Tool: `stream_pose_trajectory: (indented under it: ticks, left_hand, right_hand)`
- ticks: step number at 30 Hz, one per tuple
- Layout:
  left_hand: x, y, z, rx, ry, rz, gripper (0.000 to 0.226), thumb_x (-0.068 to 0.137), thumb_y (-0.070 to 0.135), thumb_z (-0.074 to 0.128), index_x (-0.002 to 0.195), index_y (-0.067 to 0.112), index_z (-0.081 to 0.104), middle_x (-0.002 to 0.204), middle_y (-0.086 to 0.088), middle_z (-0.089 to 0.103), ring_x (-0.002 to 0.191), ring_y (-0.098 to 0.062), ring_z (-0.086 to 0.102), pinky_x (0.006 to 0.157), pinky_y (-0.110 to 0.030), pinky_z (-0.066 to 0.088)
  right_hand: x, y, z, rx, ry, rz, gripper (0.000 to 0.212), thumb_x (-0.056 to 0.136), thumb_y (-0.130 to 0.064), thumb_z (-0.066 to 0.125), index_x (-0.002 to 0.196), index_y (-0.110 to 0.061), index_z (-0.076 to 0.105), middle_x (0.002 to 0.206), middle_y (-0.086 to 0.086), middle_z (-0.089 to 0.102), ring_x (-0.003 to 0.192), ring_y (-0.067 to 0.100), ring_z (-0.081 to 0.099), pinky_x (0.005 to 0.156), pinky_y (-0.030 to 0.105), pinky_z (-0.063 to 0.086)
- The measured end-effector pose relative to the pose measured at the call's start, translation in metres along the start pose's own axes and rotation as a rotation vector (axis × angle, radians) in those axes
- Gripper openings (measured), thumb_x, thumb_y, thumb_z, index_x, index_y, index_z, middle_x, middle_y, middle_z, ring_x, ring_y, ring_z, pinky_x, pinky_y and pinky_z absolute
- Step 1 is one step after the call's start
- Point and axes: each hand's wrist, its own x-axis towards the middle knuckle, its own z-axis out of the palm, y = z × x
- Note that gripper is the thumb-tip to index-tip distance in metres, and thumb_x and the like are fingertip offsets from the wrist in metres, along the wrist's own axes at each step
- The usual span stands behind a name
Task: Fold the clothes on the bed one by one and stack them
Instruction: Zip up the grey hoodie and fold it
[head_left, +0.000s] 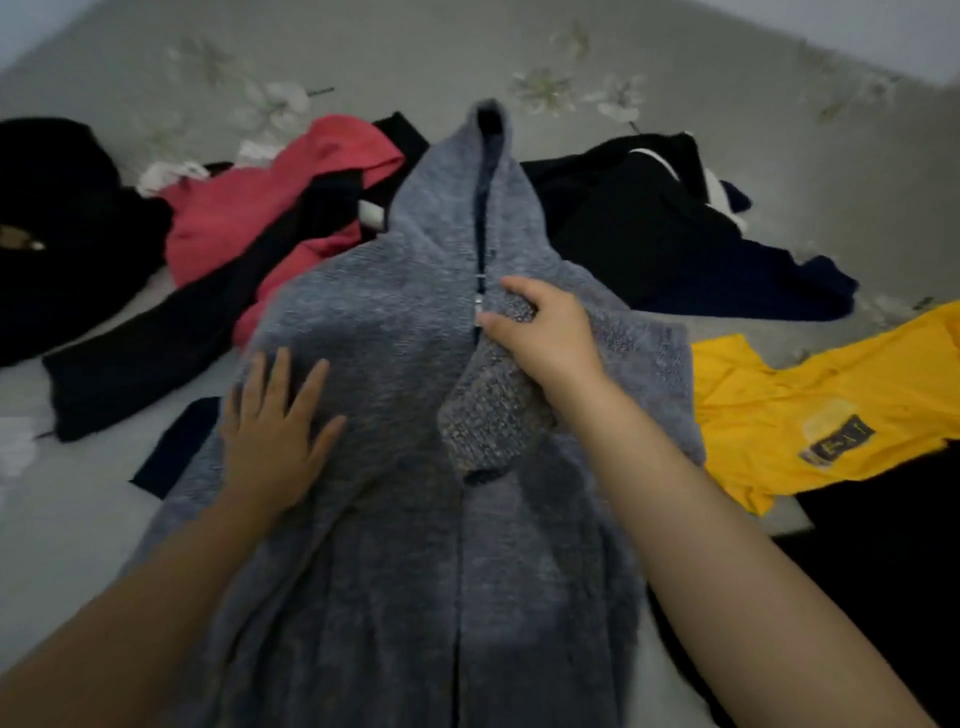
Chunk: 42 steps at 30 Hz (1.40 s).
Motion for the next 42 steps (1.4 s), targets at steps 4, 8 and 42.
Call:
stream_pose_trajectory:
  ticks: [4,8,42]
  left_hand:
    - [0.004,-0.055,-0.006,-0.131,-0.045,-0.075,0.070,0.087,0.066,0.020,0.138,0.020,0.033,0.138,-0.031,0.036,0.126,-0.051,0.033,0.092,-0.064,0.033]
    - [0.010,-0.083,0.003,-0.533,-0.100,-0.193,0.076,0.090,0.025,0.054,0.146,0.020,0.004,0.144,-0.016,0.034,0.122,-0.035,0.044,0.092,-0.039,0.040]
    - [-0.077,-0.175,-0.029,-0.553,0.388,-0.721,0.065,0.094,0.030,0.048,0.146,0.025,0.011,0.112,-0.025,0.059,0.100,-0.036,0.056,0.082,-0.035,0.039]
  right_hand:
    - [0.032,-0.034,0.089,-0.031,0.003,0.052,0.053,0.086,-0.020,0.063,0.133,-0.007,0.045,0.139,0.007,0.046,0.128,0.018,0.042,0.102,0.023,0.031]
    - [0.060,-0.039,0.151,-0.080,-0.025,0.120,0.059,0.087,-0.024,0.061,0.138,-0.006,0.038,0.140,0.011,0.043,0.128,0.023,0.041,0.106,0.030,0.032]
    - [0.018,0.029,0.200,-0.963,-0.436,-0.316,0.087,0.067,-0.067,-0.010,0.144,-0.025,-0.012,0.154,-0.003,-0.014,0.142,0.021,-0.011,0.113,0.045,-0.006]
